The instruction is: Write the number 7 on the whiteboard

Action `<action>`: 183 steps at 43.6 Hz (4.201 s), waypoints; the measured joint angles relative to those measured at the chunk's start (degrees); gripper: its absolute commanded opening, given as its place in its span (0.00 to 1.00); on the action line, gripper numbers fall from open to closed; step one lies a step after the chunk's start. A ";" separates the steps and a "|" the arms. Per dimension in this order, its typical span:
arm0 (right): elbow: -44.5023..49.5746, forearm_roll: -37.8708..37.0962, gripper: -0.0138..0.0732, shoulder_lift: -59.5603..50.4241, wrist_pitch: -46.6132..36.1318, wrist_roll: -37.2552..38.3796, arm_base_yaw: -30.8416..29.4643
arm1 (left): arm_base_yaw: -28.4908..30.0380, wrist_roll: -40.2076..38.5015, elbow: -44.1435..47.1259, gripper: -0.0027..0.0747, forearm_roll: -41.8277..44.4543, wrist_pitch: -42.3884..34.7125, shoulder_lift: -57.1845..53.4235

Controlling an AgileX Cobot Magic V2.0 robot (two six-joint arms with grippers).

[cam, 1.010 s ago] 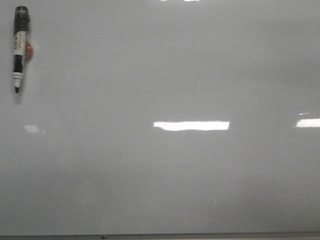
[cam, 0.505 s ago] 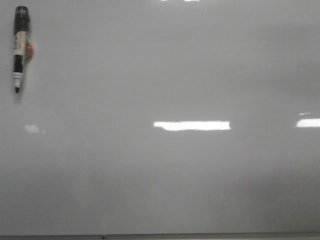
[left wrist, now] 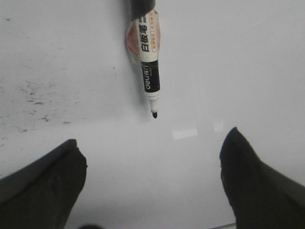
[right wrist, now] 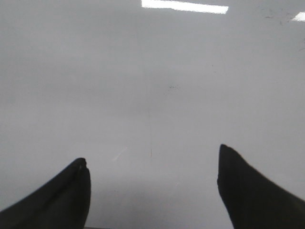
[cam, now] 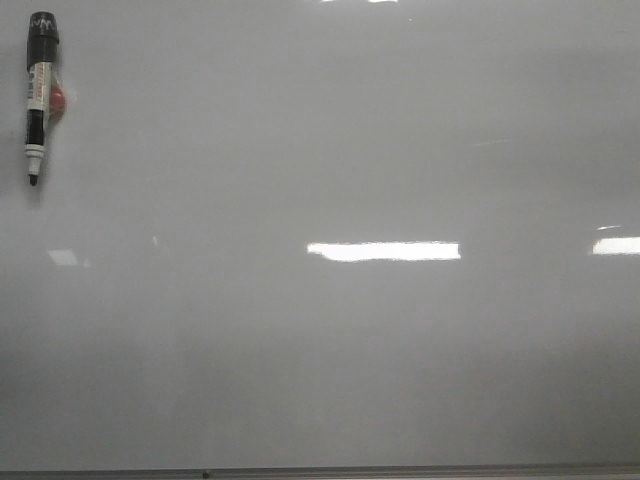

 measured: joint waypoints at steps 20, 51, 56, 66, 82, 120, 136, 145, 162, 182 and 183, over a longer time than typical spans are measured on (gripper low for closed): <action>0.00 0.00 0.82 0.00 0.00 0.00 0.00 | 0.00 0.00 -1.12 0.76 -0.43 -14.92 14.04; 0.00 0.00 0.82 0.00 0.00 0.00 0.00 | 0.00 0.00 -3.18 0.43 -0.09 -24.74 24.53; 0.00 0.00 0.82 0.00 0.00 0.00 0.00 | 0.00 0.00 -3.18 0.33 -0.09 -25.24 24.73; 0.00 0.00 0.82 0.00 -0.10 0.00 0.00 | 0.31 0.00 -3.18 0.15 -0.09 -25.27 24.85; -1.48 0.00 0.82 0.00 1.84 0.00 0.00 | 0.09 0.00 -3.18 0.04 1.80 -11.82 13.00; -11.06 13.88 0.82 5.31 24.26 -20.03 3.93 | -12.29 36.48 -17.97 0.04 -14.33 37.19 7.55; -11.06 24.99 0.82 12.70 24.69 -41.89 12.25 | -28.49 39.88 -24.26 0.04 -13.61 37.33 18.91; -11.06 32.31 0.78 16.60 24.57 -54.44 19.15 | -35.04 43.73 -27.03 0.04 -13.47 36.96 21.26; -14.05 38.04 0.67 20.13 21.75 -61.18 29.43 | -39.07 44.96 -27.12 0.04 -12.60 36.85 21.26; -14.46 39.49 0.67 24.54 19.64 -61.70 29.87 | -39.07 44.96 -27.12 0.04 -12.22 36.77 21.26; -14.46 39.49 0.66 24.65 19.52 -61.70 29.87 | -39.07 44.96 -27.12 0.04 -12.22 36.77 21.26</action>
